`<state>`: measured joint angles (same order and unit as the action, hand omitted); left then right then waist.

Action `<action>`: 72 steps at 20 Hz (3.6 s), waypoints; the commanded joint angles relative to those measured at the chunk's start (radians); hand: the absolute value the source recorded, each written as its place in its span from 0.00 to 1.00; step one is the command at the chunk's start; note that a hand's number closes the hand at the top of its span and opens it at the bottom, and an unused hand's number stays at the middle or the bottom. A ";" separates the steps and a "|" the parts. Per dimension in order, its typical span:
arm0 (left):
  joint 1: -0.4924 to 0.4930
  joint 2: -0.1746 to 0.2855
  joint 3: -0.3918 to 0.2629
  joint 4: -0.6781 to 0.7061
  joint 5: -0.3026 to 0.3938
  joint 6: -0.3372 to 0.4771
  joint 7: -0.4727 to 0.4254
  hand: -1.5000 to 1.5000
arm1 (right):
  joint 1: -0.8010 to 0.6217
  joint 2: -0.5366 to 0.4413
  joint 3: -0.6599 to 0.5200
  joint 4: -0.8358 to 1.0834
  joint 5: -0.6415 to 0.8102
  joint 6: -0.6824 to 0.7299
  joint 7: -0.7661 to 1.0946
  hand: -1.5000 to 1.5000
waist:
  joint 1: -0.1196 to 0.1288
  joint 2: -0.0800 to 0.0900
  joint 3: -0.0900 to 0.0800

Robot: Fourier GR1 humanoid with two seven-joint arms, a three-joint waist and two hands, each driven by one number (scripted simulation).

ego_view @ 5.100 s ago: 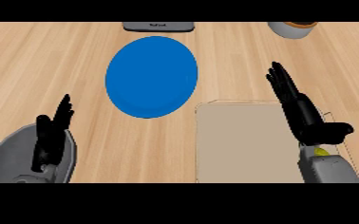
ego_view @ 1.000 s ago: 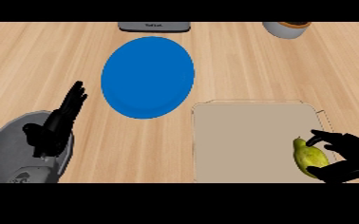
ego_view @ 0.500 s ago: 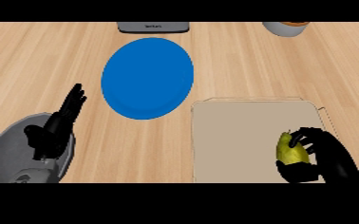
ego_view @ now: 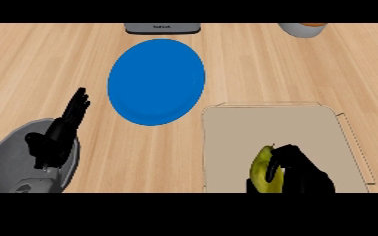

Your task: Pick the pear from the tray and place it in the plate

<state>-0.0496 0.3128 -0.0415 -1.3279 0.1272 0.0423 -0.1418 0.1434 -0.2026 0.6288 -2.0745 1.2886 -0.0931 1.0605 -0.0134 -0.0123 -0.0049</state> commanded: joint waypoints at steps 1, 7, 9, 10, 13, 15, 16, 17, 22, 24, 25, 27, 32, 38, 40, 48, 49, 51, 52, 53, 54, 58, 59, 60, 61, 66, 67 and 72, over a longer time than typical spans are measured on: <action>0.007 -0.001 0.005 0.012 -0.004 -0.005 -0.017 0.50 | -0.041 0.133 0.195 -0.063 0.304 0.071 0.183 1.00 | 0.004 0.003 0.001; -0.020 0.001 0.014 -0.015 0.003 -0.016 0.038 0.50 | -0.151 0.200 0.303 -0.034 0.536 0.106 0.249 1.00 | 0.011 0.009 0.004; -0.017 0.013 0.024 0.005 0.008 -0.042 0.006 0.50 | -0.279 0.198 0.306 -0.065 0.479 0.239 0.294 1.00 | 0.021 0.010 0.002; 0.009 -0.010 -0.001 -0.054 -0.001 -0.018 0.034 0.50 | -0.280 0.198 0.330 -0.039 0.478 0.180 0.311 1.00 | 0.028 0.008 0.003; -0.036 0.013 0.026 0.033 -0.011 -0.037 -0.011 0.50 | -0.372 0.198 0.312 0.003 0.414 0.206 0.330 1.00 | 0.025 0.013 0.002; -0.030 -0.014 -0.004 -0.023 -0.021 -0.015 0.032 0.50 | -0.456 0.198 0.214 0.055 0.325 0.192 0.313 1.00 | 0.036 0.015 0.003; -0.080 -0.037 -0.005 0.001 -0.024 0.001 0.047 0.50 | -0.467 0.199 0.169 0.059 0.289 0.203 0.278 1.00 | 0.026 0.016 0.004; -0.043 -0.028 -0.002 0.000 -0.021 -0.014 0.023 0.50 | -0.518 0.200 0.221 0.101 0.288 0.193 0.356 1.00 | 0.038 0.015 0.003; -0.039 -0.048 -0.022 0.033 -0.044 -0.019 -0.013 0.50 | -0.700 0.201 0.057 0.274 0.084 0.126 0.307 1.00 | 0.051 0.020 0.003; -0.064 -0.019 -0.009 0.010 -0.028 -0.047 0.007 0.50 | -0.742 0.202 0.043 0.402 0.041 0.032 0.309 1.00 | 0.069 0.023 0.004; -0.054 -0.017 -0.008 0.030 -0.028 -0.057 -0.004 0.50 | -0.789 0.202 0.024 0.404 -0.010 0.040 0.307 1.00 | 0.066 0.022 0.004; -0.049 -0.033 -0.003 0.033 -0.027 -0.042 -0.008 0.50 | -0.836 0.202 0.006 0.485 -0.037 -0.025 0.302 1.00 | 0.066 0.021 0.004; -0.058 -0.034 -0.007 0.044 -0.027 -0.059 -0.014 0.50 | -0.989 0.202 -0.052 0.730 -0.137 -0.141 0.232 1.00 | 0.082 0.028 0.003; -0.098 -0.034 -0.006 0.053 -0.028 -0.069 0.000 0.50 | -1.074 0.202 -0.060 0.954 -0.230 -0.286 0.198 1.00 | 0.099 0.032 0.004; -0.084 -0.024 -0.001 0.042 -0.029 -0.067 -0.003 0.50 | -1.048 0.202 -0.117 0.903 -0.192 -0.395 0.227 1.00 | 0.113 0.033 0.005; -0.114 -0.061 -0.042 0.044 -0.057 -0.056 0.008 0.50 | -1.082 0.202 -0.186 1.104 -0.298 -0.540 0.222 0.00 | 0.131 0.041 0.005; -0.113 -0.038 -0.016 0.029 -0.037 -0.068 0.012 0.50 | -1.057 0.202 -0.183 1.125 -0.302 -0.590 0.198 0.00 | 0.128 0.038 0.005; -0.118 -0.044 -0.019 0.047 -0.043 -0.065 0.012 0.50 | -1.111 0.202 -0.221 1.117 -0.307 -0.640 0.197 0.00 | 0.118 0.035 0.005; -0.103 -0.049 -0.019 0.061 -0.037 -0.074 -0.005 0.50 | -1.086 0.202 -0.196 1.119 -0.290 -0.707 0.186 0.00 | 0.119 0.035 0.004; -0.115 -0.063 -0.034 0.037 -0.055 -0.045 0.029 0.50 | -1.076 0.202 -0.202 1.108 -0.280 -0.757 0.172 0.00 | 0.112 0.030 0.006; -0.105 -0.054 -0.016 0.054 -0.046 -0.050 0.007 0.50 | -1.099 0.202 -0.254 1.091 -0.275 -0.789 0.141 0.00 | 0.094 0.028 0.006; -0.070 -0.038 -0.003 0.027 -0.037 -0.057 0.003 0.50 | -1.030 0.202 -0.259 1.072 -0.299 -0.971 0.117 0.00 | 0.093 0.021 0.006; -0.055 -0.029 0.002 0.050 -0.041 -0.065 -0.022 0.50 | -1.025 0.202 -0.280 1.060 -0.310 -1.018 0.076 0.00 | 0.083 0.023 0.006; -0.070 -0.057 0.001 0.050 -0.045 -0.032 -0.013 0.50 | -0.949 0.202 -0.234 1.020 -0.337 -1.075 0.074 0.00 | 0.071 0.021 0.007; -0.074 -0.036 0.009 0.044 -0.036 -0.051 0.005 0.50 | -0.937 0.202 -0.210 0.980 -0.348 -1.100 0.082 0.00 | 0.063 0.015 0.007; -0.034 -0.041 0.022 0.013 -0.038 -0.032 0.006 0.50 | -0.730 0.202 -0.120 0.879 -0.339 -1.226 -0.006 0.00 | 0.024 0.010 0.006; -0.050 -0.046 0.032 0.028 -0.026 -0.032 0.020 0.50 | -0.680 0.202 -0.078 0.825 -0.320 -1.230 0.007 0.00 | 0.015 0.008 0.006; 0.020 -0.063 0.020 -0.027 -0.061 -0.004 0.005 0.50 | -0.455 0.091 0.012 0.586 -0.389 -1.165 -0.125 0.00 | 0.007 0.008 0.006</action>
<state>-0.0767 0.2734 -0.0119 -1.3178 0.0880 0.0071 -0.1285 -0.4779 -0.0302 0.5628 -1.3136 0.9506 -1.2091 0.9802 0.0059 -0.0021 0.0007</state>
